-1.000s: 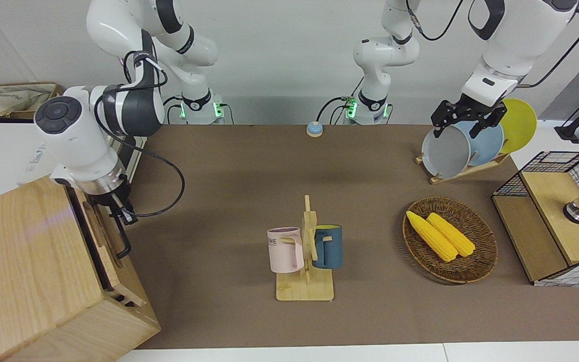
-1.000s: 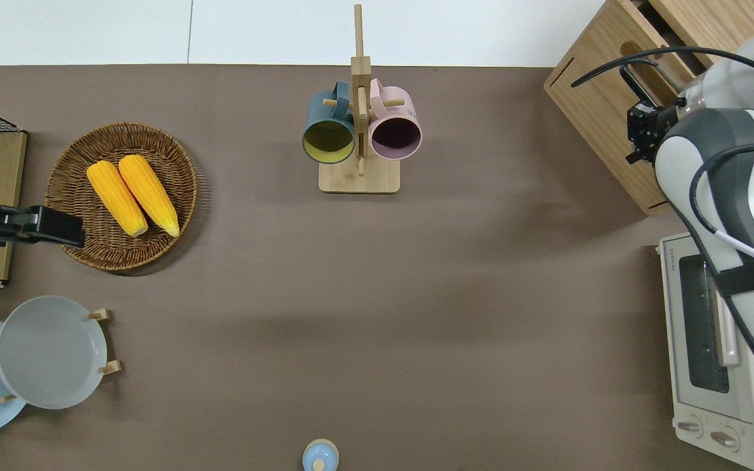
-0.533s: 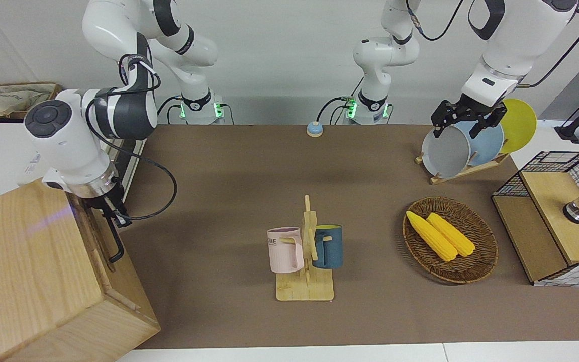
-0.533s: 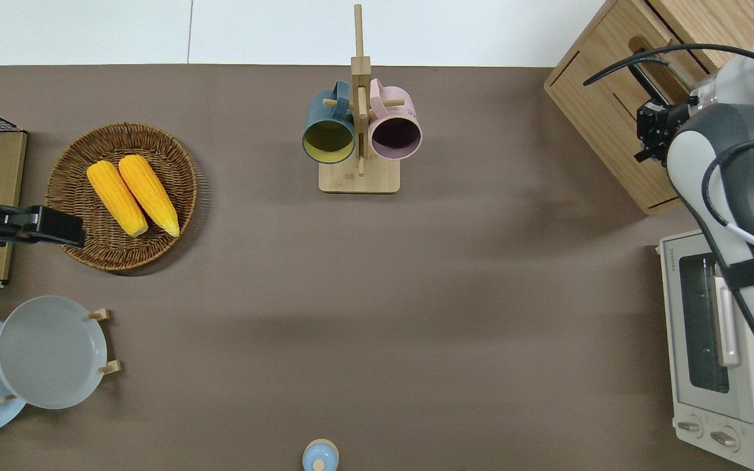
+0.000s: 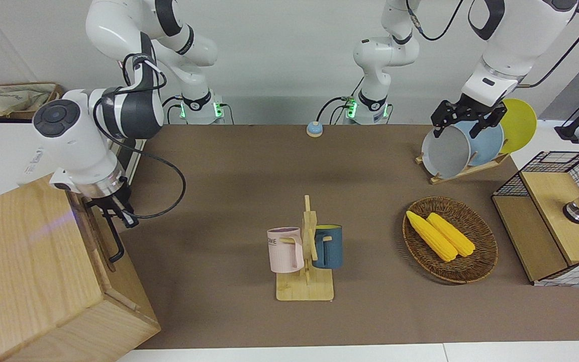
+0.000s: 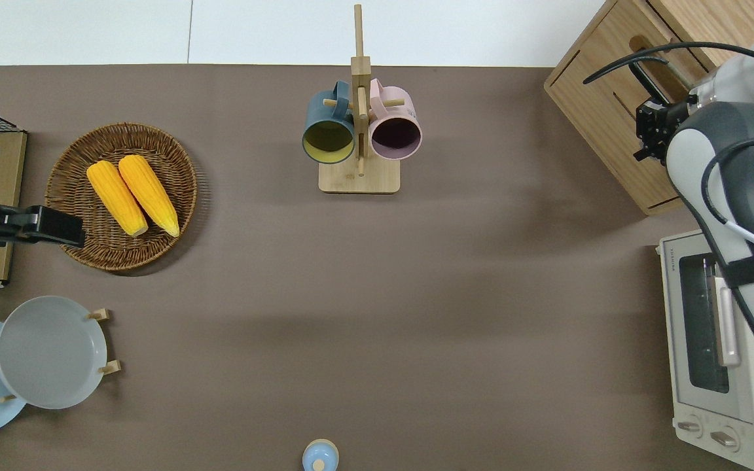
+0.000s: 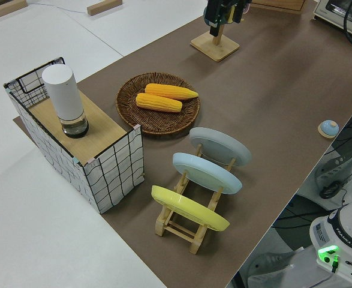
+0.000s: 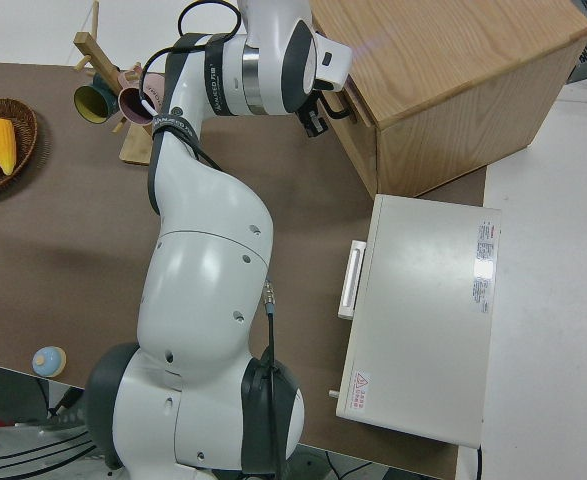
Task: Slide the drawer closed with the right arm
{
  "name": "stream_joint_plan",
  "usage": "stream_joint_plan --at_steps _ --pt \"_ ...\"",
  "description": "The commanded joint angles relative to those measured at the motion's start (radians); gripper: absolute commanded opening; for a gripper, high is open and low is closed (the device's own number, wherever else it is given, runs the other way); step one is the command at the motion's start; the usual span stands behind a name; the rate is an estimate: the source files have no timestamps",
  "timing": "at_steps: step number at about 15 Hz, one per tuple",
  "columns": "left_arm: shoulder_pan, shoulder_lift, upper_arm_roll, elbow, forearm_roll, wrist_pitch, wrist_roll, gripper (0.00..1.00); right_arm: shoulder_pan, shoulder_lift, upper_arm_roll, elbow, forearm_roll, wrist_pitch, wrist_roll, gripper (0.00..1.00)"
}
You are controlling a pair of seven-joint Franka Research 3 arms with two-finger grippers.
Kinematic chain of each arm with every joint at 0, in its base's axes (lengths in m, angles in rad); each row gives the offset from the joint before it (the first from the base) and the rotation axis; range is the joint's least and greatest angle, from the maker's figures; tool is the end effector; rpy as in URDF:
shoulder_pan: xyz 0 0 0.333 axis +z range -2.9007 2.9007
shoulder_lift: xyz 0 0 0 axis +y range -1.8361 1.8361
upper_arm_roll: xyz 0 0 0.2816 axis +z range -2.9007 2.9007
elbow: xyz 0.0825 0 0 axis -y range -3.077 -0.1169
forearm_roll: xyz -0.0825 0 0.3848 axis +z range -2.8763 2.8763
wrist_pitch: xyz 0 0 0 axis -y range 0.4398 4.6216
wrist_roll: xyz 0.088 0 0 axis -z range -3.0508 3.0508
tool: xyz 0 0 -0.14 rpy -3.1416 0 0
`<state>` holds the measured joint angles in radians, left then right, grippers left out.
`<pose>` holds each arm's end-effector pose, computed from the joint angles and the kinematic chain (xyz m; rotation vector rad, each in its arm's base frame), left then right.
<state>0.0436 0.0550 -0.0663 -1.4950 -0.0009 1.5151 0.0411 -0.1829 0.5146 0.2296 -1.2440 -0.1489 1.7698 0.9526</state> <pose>0.5638 -0.0121 0.5572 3.1347 -0.1000 -0.0545 0.6931 -0.0147 0.4144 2.8056 -1.3697 0.0579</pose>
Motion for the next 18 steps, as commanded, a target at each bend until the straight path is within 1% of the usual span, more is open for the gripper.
stream_joint_plan --at_steps 1,2,3,5,6,7,11,12,14,16,18 --pt "-0.007 -0.004 0.000 0.009 0.018 -0.018 -0.010 0.99 0.055 0.004 0.005 0.028 -0.015 -0.012 -0.018 0.000" --pt "-0.007 -0.004 0.000 0.009 0.018 -0.018 -0.010 0.99 0.075 -0.014 0.002 0.023 -0.009 -0.012 -0.023 0.000" --pt "-0.007 -0.004 0.000 0.009 0.018 -0.018 -0.010 0.99 0.104 -0.048 0.002 0.008 -0.005 -0.016 -0.046 0.000" --pt "-0.007 -0.004 0.000 0.009 0.018 -0.018 -0.010 0.99 0.138 -0.108 0.002 -0.038 0.005 -0.019 -0.109 0.000" --pt "-0.007 -0.004 0.000 0.010 0.018 -0.018 -0.010 0.99 0.144 -0.134 0.002 -0.055 0.021 -0.021 -0.145 0.000" --pt "-0.007 -0.004 0.000 0.009 0.018 -0.018 -0.010 0.99 0.148 -0.161 0.002 -0.073 0.041 -0.038 -0.185 0.000" --pt "-0.007 -0.004 0.000 0.010 0.018 -0.018 -0.010 0.99 0.183 -0.249 -0.010 -0.097 0.055 -0.128 -0.375 0.000" --pt "-0.007 -0.004 0.000 0.009 0.018 -0.018 -0.010 0.99 0.183 -0.275 -0.012 -0.112 0.055 -0.136 -0.420 0.000" --pt "-0.007 -0.004 0.000 0.010 0.018 -0.018 -0.010 0.99 0.183 -0.333 -0.015 -0.162 0.057 -0.139 -0.507 0.000" --pt "-0.007 -0.004 0.000 0.010 0.018 -0.018 -0.010 0.99 0.194 -0.375 -0.038 -0.195 0.057 -0.150 -0.567 0.000" --pt "-0.007 -0.004 0.000 0.009 0.018 -0.018 -0.010 0.99 0.227 -0.399 -0.087 -0.207 0.063 -0.173 -0.632 0.000"
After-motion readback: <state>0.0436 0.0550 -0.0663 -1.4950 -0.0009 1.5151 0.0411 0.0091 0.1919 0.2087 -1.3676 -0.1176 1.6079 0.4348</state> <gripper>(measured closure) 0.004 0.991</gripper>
